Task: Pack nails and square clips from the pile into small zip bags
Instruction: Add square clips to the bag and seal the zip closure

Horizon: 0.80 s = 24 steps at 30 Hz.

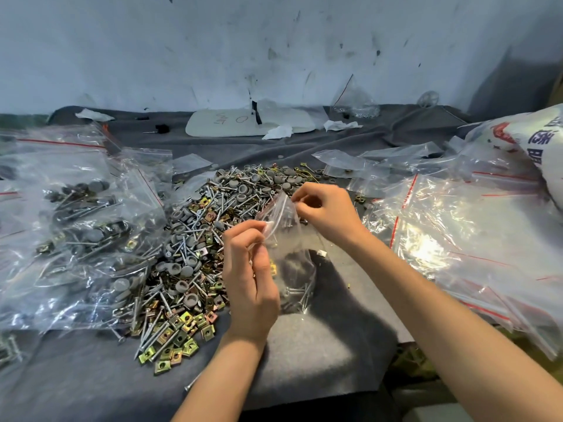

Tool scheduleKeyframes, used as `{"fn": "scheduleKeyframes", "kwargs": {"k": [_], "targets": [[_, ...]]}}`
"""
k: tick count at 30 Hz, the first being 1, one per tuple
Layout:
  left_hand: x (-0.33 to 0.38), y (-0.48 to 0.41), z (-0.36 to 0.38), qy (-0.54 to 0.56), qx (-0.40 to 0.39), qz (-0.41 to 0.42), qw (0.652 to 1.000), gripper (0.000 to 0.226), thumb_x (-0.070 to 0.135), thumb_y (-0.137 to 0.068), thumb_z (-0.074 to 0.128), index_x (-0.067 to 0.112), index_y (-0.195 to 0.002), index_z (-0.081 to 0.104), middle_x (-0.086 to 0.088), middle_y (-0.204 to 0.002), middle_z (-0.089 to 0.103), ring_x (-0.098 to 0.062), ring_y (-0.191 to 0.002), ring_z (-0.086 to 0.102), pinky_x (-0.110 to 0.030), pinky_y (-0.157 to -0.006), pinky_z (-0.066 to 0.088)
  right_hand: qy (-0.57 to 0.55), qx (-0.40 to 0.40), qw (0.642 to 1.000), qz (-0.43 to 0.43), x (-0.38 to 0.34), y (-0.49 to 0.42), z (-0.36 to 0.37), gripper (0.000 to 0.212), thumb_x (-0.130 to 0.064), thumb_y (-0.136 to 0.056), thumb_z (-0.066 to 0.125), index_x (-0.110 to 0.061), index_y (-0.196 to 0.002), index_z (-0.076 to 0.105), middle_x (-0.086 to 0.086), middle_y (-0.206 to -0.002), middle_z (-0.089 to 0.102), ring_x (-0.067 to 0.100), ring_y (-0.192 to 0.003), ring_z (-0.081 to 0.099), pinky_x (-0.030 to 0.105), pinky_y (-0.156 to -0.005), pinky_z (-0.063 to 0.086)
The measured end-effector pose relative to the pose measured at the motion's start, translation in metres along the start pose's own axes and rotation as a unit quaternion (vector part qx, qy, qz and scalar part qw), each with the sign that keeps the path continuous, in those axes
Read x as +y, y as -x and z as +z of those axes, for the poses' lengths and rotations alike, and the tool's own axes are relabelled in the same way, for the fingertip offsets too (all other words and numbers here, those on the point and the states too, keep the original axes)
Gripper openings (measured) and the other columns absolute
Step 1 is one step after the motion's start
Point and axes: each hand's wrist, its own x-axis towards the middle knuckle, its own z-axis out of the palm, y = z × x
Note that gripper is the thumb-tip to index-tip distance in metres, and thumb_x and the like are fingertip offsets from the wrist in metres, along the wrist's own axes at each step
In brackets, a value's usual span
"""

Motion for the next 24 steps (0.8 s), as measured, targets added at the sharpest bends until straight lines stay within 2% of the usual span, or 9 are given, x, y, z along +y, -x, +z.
{"fn": "scheduleKeyframes", "kwargs": {"k": [2, 6, 8, 10, 15, 17, 19, 22, 24], "targets": [[0.0, 0.0, 0.001, 0.004, 0.003, 0.003, 1.0, 0.015, 0.01, -0.089, 0.037, 0.017, -0.099, 0.047, -0.001, -0.11, 0.051, -0.019, -0.097, 0.051, -0.027, -0.081, 0.04, 0.003, -0.009, 1.0, -0.014, -0.003, -0.002, -0.009, 0.011, -0.009, -0.084, 0.067, -0.019, -0.084, 0.07, -0.011, -0.074, 0.063, -0.005, -0.068, 0.056, 0.003, -0.061, 0.041], [-0.002, 0.001, 0.0, 0.013, 0.013, -0.016, 1.0, 0.019, 0.011, -0.09, 0.038, 0.025, -0.099, 0.046, -0.002, -0.111, 0.052, -0.025, -0.081, 0.047, -0.034, -0.073, 0.039, 0.097, -0.161, 0.982, 0.03, 0.002, 0.005, -0.001, 0.008, -0.014, -0.085, 0.069, -0.02, -0.09, 0.067, -0.007, -0.079, 0.062, 0.004, -0.069, 0.056, 0.017, -0.061, 0.043], [-0.003, 0.002, -0.002, 0.009, 0.015, -0.015, 1.0, 0.018, 0.01, -0.09, 0.038, 0.022, -0.099, 0.047, -0.004, -0.11, 0.052, -0.025, -0.083, 0.049, -0.035, -0.074, 0.039, 0.155, -0.219, 0.963, 0.036, 0.009, 0.009, 0.006, 0.016, -0.013, -0.084, 0.071, -0.013, -0.099, 0.07, 0.0, -0.09, 0.068, 0.012, -0.079, 0.061, 0.025, -0.067, 0.048], [-0.002, 0.001, -0.002, 0.006, 0.013, -0.014, 1.0, 0.016, 0.009, -0.09, 0.038, 0.02, -0.099, 0.048, -0.005, -0.11, 0.052, -0.025, -0.084, 0.049, -0.036, -0.074, 0.039, 0.168, -0.238, 0.956, 0.038, 0.012, 0.012, 0.007, 0.019, -0.013, -0.082, 0.072, -0.011, -0.1, 0.071, 0.005, -0.095, 0.071, 0.02, -0.087, 0.064, 0.031, -0.077, 0.051], [-0.003, 0.001, -0.001, 0.011, 0.015, -0.008, 1.0, 0.019, 0.009, -0.09, 0.038, 0.022, -0.1, 0.047, -0.003, -0.11, 0.052, -0.024, -0.082, 0.048, -0.033, -0.074, 0.039, 0.164, -0.298, 0.94, 0.022, 0.011, 0.016, -0.007, 0.018, -0.021, -0.081, 0.073, -0.016, -0.099, 0.072, -0.004, -0.09, 0.069, 0.012, -0.083, 0.06, 0.025, -0.073, 0.045], [-0.002, 0.0, 0.0, 0.014, 0.023, 0.001, 1.0, 0.025, 0.003, -0.089, 0.038, 0.024, -0.101, 0.046, -0.003, -0.11, 0.052, -0.022, -0.087, 0.05, -0.031, -0.076, 0.039, 0.205, -0.305, 0.93, -0.008, 0.014, 0.02, -0.01, 0.01, -0.016, -0.08, 0.073, -0.015, -0.089, 0.067, -0.01, -0.079, 0.061, 0.01, -0.076, 0.054, 0.018, -0.065, 0.037], [-0.002, 0.0, -0.001, 0.008, 0.024, 0.002, 1.0, 0.029, -0.003, -0.087, 0.037, 0.022, -0.1, 0.046, -0.002, -0.11, 0.052, -0.022, -0.092, 0.051, -0.031, -0.078, 0.04, 0.233, -0.299, 0.925, -0.024, 0.015, 0.025, -0.009, 0.014, -0.015, -0.083, 0.07, -0.02, -0.081, 0.057, -0.01, -0.075, 0.053, 0.011, -0.075, 0.049, 0.017, -0.062, 0.034], [-0.002, 0.0, 0.0, 0.006, 0.014, 0.003, 1.0, 0.026, -0.001, -0.088, 0.037, 0.02, -0.1, 0.047, -0.002, -0.111, 0.051, -0.02, -0.095, 0.052, -0.03, -0.08, 0.041, 0.273, -0.302, 0.913, -0.023, 0.015, 0.029, -0.008, 0.006, -0.016, -0.09, 0.061, -0.015, -0.093, 0.056, 0.0, -0.093, 0.052, 0.018, -0.087, 0.05, 0.028, -0.075, 0.04], [-0.003, 0.0, 0.0, 0.006, -0.004, 0.007, 1.0, 0.021, 0.003, -0.089, 0.037, 0.018, -0.101, 0.047, -0.005, -0.111, 0.051, -0.017, -0.101, 0.052, -0.027, -0.084, 0.041, 0.262, -0.248, 0.933, -0.017, 0.012, 0.028, -0.013, 0.005, -0.013, -0.092, 0.058, -0.015, -0.095, 0.054, 0.0, -0.095, 0.054, 0.019, -0.092, 0.054, 0.025, -0.075, 0.043]]}}
